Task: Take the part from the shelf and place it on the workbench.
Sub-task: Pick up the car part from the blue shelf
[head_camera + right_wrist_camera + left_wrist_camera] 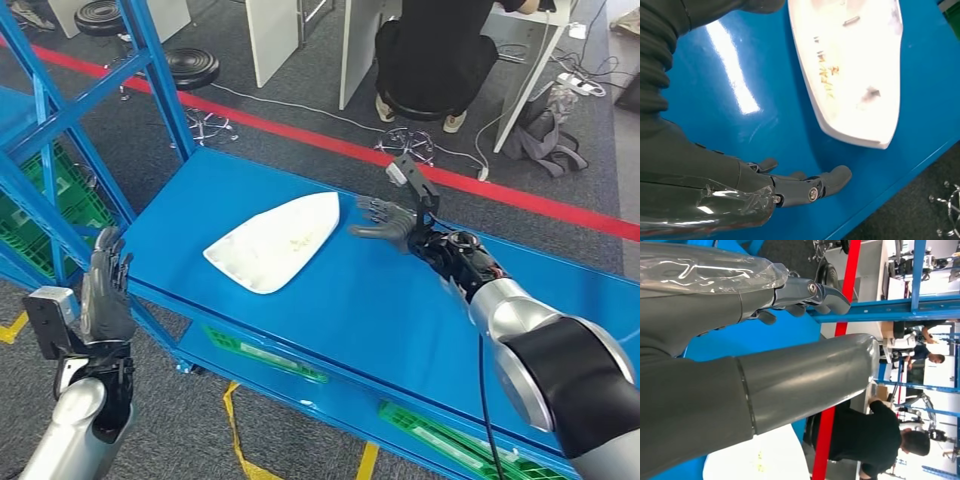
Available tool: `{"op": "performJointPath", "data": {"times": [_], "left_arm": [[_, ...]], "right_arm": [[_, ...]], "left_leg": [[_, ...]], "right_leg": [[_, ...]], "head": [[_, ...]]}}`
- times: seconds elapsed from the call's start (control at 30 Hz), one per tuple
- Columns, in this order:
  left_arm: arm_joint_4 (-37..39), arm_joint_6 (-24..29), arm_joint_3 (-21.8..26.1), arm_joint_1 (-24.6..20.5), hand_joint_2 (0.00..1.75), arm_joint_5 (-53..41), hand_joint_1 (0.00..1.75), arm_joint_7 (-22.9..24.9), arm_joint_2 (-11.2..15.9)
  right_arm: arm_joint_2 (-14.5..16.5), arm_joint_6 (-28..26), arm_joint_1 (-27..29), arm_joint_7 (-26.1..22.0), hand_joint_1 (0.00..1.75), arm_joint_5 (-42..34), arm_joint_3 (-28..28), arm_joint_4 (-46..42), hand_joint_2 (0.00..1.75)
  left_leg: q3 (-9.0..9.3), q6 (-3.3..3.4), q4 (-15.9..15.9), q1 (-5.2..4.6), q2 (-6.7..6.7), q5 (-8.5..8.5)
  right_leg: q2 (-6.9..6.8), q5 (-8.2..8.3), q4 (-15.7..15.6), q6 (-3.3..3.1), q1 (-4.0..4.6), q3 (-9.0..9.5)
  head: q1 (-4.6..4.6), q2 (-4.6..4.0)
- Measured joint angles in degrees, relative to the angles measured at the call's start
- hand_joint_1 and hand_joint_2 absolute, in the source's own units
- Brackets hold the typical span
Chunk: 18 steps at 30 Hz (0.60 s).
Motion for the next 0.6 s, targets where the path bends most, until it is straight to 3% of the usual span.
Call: {"op": "performJointPath", "data": {"times": [0.03,0.07,0.1,0.17,0.23,0.27,0.4,0.47,0.53,0.57,0.6], "left_arm": [[0.0,0.0,0.0,0.1,0.0,0.0,0.0,0.0,0.0],[0.0,0.0,0.0,0.2,0.0,0.1,0.0,0.0,0.0],[0.1,0.0,0.0,0.2,0.0,0.1,0.0,0.0,0.0],[0.1,0.0,0.0,0.3,0.0,0.1,0.0,0.0,0.0],[0.1,0.0,0.0,0.2,0.0,0.1,0.0,-0.1,0.0],[0.1,0.0,0.0,0.2,0.0,0.1,0.0,-0.2,0.0],[0.1,0.0,0.0,0.3,0.0,0.1,0.0,-0.3,0.0],[0.1,0.0,0.0,0.2,0.0,0.1,0.0,-0.3,0.0],[0.1,0.0,0.0,0.4,0.0,0.1,0.0,-0.3,0.0],[0.2,0.1,0.0,0.5,0.0,0.1,0.0,-0.3,0.0],[0.2,0.1,0.1,0.6,0.0,0.1,0.0,-0.3,0.1]], "right_arm": [[0.0,0.0,0.2,0.0,0.0,0.0,0.0,0.0,1.75],[0.0,0.0,0.4,0.0,0.0,0.0,0.0,0.1,1.75],[0.0,-0.1,0.6,0.0,0.0,0.0,0.0,0.1,1.75],[0.0,-0.1,0.6,0.0,0.0,0.0,0.1,0.1,1.75],[0.0,-0.1,0.5,0.0,0.0,0.0,0.1,0.1,1.75],[0.0,-0.1,0.5,0.0,0.0,0.0,0.1,0.2,1.75],[0.0,-0.2,0.4,0.0,0.0,0.0,0.1,0.1,1.75],[0.0,-0.2,0.2,-0.1,0.0,0.0,0.1,0.1,1.75],[0.0,-0.2,0.1,-0.1,0.0,0.0,0.1,0.1,1.75],[0.0,-0.2,0.2,-0.1,0.0,0.0,0.1,0.1,1.75],[0.0,-0.2,0.2,0.0,0.0,0.0,0.1,0.1,1.75]], "left_leg": [[0.16,0.01,0.0,0.01,-0.01,-0.14],[0.35,-0.05,0.0,0.02,-0.04,-0.32],[0.61,-0.19,0.1,0.05,-0.09,-0.54],[1.26,-0.66,0.4,0.17,-0.2,-1.19],[1.45,-1.33,0.8,0.1,-0.31,-1.82],[1.34,-1.66,0.9,0.07,-0.35,-1.96],[0.7,-2.93,2.1,0.3,-0.25,-2.72],[-2.19,-3.36,7.8,0.42,-0.08,-4.98],[-7.43,-3.54,16.3,0.43,-0.04,-7.48],[-9.54,-3.54,19.0,0.43,-0.04,-7.67],[-10.56,-3.44,19.4,0.43,-0.04,-6.7]], "right_leg": [[0.0,-1.08,4.0,0.14,-0.08,-2.32],[-0.01,-1.11,6.2,0.25,-0.21,-3.87],[-0.03,0.09,5.9,0.31,-0.39,-4.26],[-0.07,5.01,-1.3,0.47,-0.83,-1.8],[0.05,7.93,-8.5,0.5,-0.87,1.47],[0.16,8.11,-10.1,0.33,-0.76,2.26],[0.49,7.49,-10.6,-1.24,-0.5,3.01],[0.42,7.22,-10.8,-1.94,-0.53,3.58],[0.31,6.82,-10.8,-2.43,-0.34,3.92],[0.32,6.61,-10.8,-2.57,-0.25,4.11],[0.38,6.36,-10.8,-2.61,-0.18,4.38]], "head": [[0.21,0.0],[0.38,0.0],[0.55,0.0],[0.92,0.0],[1.1,-0.01],[1.05,-0.01],[0.45,0.0],[-0.22,0.0],[-0.75,0.0],[-0.9,0.0],[-1.02,0.0]]}}
